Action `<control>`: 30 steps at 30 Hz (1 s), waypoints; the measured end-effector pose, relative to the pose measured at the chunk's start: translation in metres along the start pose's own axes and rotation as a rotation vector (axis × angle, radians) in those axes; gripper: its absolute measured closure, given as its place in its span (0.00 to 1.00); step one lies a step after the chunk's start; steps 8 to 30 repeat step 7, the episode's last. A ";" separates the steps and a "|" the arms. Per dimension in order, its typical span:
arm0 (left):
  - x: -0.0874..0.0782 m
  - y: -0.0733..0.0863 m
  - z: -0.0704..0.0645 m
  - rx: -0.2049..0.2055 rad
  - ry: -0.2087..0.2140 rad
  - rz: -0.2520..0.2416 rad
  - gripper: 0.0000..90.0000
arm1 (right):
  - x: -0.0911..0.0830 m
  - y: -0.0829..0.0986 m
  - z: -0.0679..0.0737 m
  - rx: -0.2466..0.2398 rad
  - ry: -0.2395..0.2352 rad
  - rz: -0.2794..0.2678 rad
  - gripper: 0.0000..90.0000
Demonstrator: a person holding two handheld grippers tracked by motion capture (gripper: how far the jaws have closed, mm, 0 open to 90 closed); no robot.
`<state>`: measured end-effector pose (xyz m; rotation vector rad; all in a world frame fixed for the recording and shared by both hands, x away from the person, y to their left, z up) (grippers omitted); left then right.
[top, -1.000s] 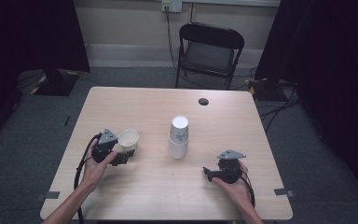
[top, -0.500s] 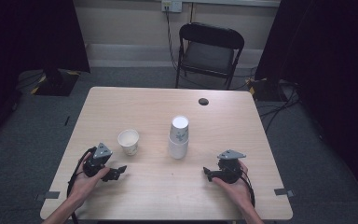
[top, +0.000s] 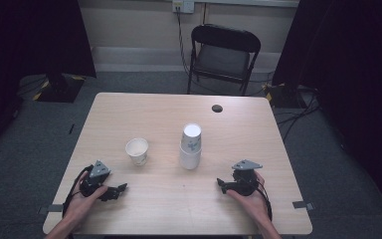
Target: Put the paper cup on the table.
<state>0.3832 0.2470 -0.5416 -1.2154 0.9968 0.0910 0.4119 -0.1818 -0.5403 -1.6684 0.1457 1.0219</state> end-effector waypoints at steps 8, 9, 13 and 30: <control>0.002 -0.001 0.000 0.000 0.001 0.007 0.10 | 0.000 0.000 0.000 -0.001 0.001 0.000 0.15; 0.002 -0.001 0.000 0.000 0.001 0.007 0.10 | 0.000 0.000 0.000 -0.001 0.001 0.000 0.15; 0.002 -0.001 0.000 0.000 0.001 0.007 0.10 | 0.000 0.000 0.000 -0.001 0.001 0.000 0.15; 0.002 -0.001 0.000 0.000 0.001 0.007 0.10 | 0.000 0.000 0.000 -0.001 0.001 0.000 0.15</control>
Point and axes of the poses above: each handheld gripper's, and its own axes: x roughly forward along the jaws, y roughly out of its underside, z roughly to its left, the point moved 6 cm from there along x, roughly forward along the jaws
